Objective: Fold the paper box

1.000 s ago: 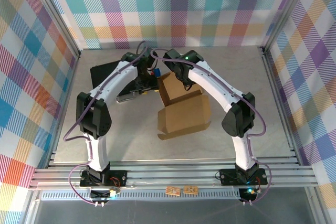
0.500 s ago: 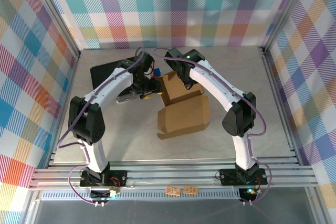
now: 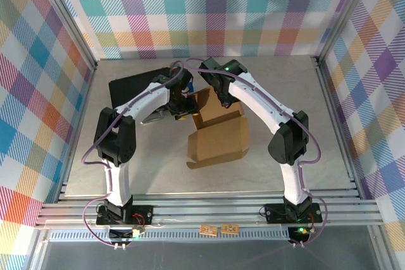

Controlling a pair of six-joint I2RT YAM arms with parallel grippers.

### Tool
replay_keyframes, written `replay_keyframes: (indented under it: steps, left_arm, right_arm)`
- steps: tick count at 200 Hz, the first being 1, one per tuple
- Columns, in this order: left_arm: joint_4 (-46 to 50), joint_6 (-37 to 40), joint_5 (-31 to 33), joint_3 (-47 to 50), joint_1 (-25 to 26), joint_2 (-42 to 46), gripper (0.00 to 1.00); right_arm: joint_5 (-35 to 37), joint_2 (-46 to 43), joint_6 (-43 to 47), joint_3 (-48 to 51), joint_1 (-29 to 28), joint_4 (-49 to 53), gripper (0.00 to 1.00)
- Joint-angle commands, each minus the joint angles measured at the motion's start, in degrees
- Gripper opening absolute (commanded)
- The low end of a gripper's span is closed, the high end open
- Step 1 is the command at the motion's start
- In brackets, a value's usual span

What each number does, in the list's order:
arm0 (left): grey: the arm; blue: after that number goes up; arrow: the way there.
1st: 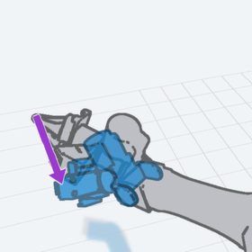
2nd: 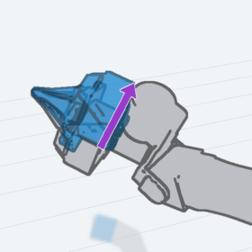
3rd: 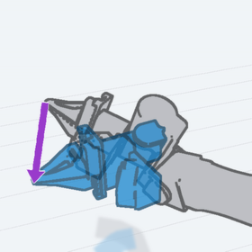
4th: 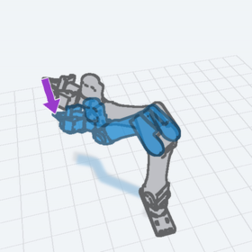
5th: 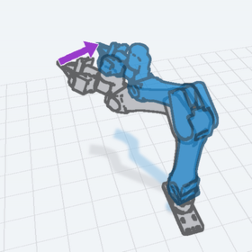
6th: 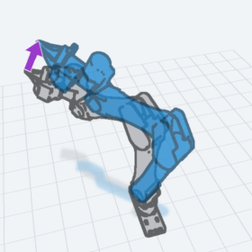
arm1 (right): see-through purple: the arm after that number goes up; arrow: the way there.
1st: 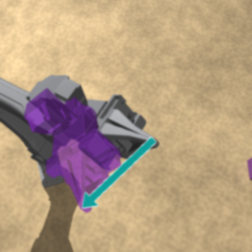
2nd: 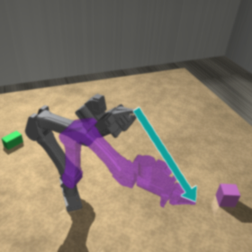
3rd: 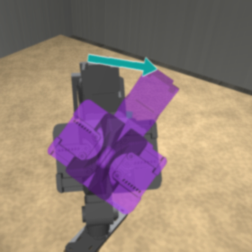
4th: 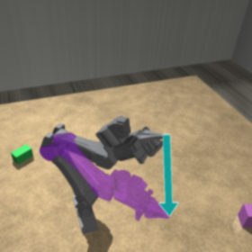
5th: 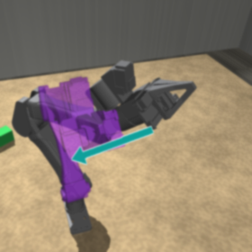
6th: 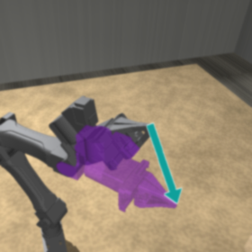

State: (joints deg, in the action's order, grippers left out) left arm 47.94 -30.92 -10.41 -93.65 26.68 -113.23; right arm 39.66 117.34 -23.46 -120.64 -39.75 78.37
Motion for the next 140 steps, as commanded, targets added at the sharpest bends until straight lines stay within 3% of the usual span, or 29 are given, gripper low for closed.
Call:
replay_keyframes:
  steps: [1,19,55,97,140]
  left_arm:
    - [-3.38,-1.35,1.65,0.46,0.35,-1.33,0.43]
    - [-4.34,-2.13,1.82,0.68,0.54,-1.99,0.32]
    - [-0.36,-2.82,6.10,-1.69,1.30,-2.35,0.00]
    - [8.57,-2.88,12.59,-7.63,3.02,-2.81,0.00]
    - [12.04,-3.45,14.58,-10.86,3.38,-3.04,0.00]
  right_arm:
    - [-1.16,-0.98,0.02,0.93,0.46,0.23,0.00]
    - [-1.47,-1.06,-0.32,1.78,0.55,0.03,0.00]
    - [-1.39,-1.07,-1.14,3.57,0.81,-0.23,0.00]
    - [2.87,0.53,-3.79,3.93,0.99,2.07,0.00]
    - [7.84,3.16,-7.17,1.85,1.02,6.76,0.00]
